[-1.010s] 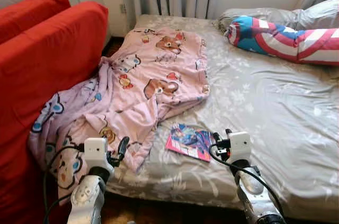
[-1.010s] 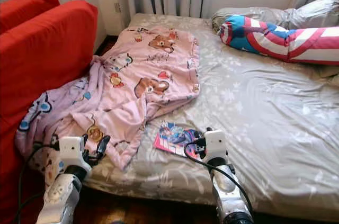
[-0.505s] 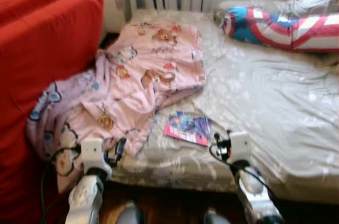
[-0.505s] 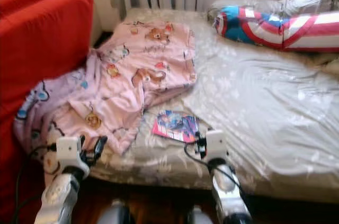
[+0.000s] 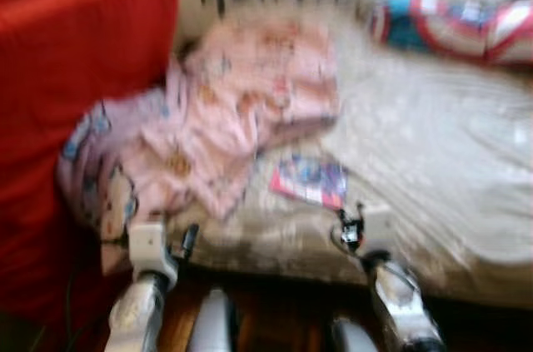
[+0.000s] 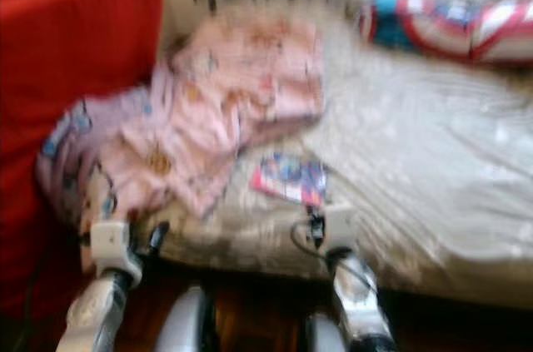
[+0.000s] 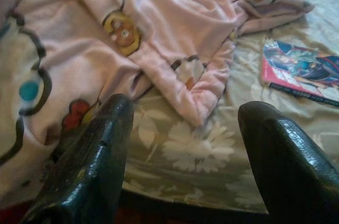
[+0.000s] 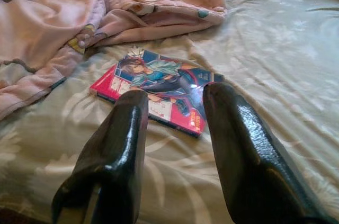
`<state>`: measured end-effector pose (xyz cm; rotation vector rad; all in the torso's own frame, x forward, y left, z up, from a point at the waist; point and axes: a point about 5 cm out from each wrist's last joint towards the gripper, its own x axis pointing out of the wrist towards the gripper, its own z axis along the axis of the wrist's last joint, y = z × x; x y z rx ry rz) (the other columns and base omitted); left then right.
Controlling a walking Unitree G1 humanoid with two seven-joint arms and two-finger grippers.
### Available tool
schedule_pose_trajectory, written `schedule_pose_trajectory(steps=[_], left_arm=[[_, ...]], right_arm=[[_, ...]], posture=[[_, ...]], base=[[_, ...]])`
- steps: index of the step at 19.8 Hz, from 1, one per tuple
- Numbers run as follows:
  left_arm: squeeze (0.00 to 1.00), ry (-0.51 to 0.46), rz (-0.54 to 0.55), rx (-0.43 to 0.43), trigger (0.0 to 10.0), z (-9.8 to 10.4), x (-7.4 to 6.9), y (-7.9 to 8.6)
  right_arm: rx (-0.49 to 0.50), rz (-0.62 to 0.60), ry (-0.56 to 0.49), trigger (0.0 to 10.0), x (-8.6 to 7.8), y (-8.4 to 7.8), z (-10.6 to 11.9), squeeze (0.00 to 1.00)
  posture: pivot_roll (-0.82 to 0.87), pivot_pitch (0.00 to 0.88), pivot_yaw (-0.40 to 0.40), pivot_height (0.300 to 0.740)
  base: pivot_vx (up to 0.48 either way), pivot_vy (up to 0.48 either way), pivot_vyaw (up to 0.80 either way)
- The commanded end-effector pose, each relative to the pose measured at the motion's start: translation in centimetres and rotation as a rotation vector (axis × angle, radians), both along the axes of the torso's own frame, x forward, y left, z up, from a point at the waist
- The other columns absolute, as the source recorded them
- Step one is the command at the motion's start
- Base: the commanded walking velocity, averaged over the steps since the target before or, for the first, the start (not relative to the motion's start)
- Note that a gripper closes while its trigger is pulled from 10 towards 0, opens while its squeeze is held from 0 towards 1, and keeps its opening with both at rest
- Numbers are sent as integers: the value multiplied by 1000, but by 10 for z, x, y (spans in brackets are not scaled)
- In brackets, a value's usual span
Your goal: Clean up the room
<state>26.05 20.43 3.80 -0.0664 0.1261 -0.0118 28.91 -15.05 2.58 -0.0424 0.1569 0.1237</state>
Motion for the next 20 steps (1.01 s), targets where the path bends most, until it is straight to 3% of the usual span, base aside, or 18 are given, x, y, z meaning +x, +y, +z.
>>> schedule_pose_trajectory(steps=[1, 4, 7, 13, 17, 20], left_arm=[[0, -19, -22, 8, 10000, 6, 6, -3], [0, -20, -23, 3, 10000, 6, 6, -3], [0, -18, -20, 3, 10000, 7, 6, -3], [0, -24, -21, 4, 10000, 8, 6, -3], [0, -32, -26, -2, 10000, 10, 8, -4], [0, -33, -24, 0, 10000, 11, 8, -3]], right_arm=[[1, -5, 7, 10000, -1, -1, -1, 0], [-13, 16, 20, 10000, -2, 2, -4, 0], [-23, 30, 16, 10000, -3, 4, -4, 0], [10, 10, 19, 10000, -3, 4, -4, 0], [13, 16, 25, 10000, -3, 6, -5, 0], [-6, 32, 28, 10000, -3, 7, -5, 0]], posture=[[5, 108, -14, 635], [7, 108, -12, 635], [7, 108, -11, 635], [9, 109, -11, 635], [8, 109, -10, 635], [8, 109, -10, 635]], base=[[0, 0, 0], [0, 0, 0], [209, 0, 731], [374, 0, 0], [0, 0, 0], [378, 0, 0]])
